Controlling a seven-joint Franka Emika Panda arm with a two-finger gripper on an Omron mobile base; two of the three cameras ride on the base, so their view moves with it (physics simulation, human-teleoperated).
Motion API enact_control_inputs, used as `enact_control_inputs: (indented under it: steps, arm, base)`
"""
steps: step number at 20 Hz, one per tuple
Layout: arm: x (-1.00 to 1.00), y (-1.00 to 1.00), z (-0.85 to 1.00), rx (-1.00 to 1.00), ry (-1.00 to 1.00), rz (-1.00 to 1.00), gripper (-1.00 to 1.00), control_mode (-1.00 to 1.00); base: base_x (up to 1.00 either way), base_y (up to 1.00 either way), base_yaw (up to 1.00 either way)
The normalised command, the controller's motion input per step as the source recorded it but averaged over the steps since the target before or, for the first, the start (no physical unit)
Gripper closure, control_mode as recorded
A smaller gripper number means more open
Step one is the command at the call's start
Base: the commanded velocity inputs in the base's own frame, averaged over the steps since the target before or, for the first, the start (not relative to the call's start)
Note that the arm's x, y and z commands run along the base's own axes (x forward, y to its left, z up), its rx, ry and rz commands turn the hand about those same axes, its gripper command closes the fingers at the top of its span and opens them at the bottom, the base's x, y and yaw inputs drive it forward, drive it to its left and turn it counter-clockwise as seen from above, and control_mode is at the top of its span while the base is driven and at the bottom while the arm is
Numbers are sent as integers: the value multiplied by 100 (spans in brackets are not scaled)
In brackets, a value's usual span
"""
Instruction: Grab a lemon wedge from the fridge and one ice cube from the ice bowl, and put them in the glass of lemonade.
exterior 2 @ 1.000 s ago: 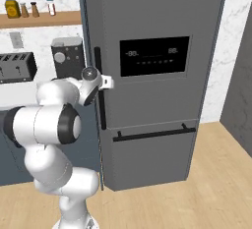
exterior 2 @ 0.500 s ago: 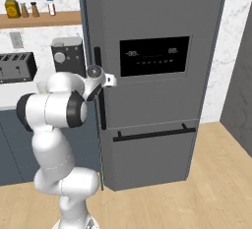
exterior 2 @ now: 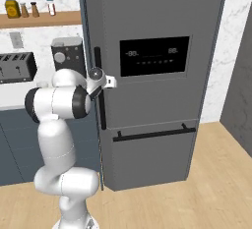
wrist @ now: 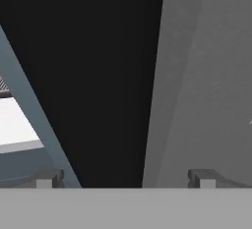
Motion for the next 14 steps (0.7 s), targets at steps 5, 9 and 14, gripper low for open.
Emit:
enact_control_inputs:
  steps: [5,9,14]
  arm:
    - [46,14,-22,0,0,0,-100,-100]
    - [52,18,-25,0,0,0,100,-100]
    - [28,3,-2,-1,4,0,100,-100]
  base:
    - [0,0,0]
    - [0,0,0]
    - [0,0,0]
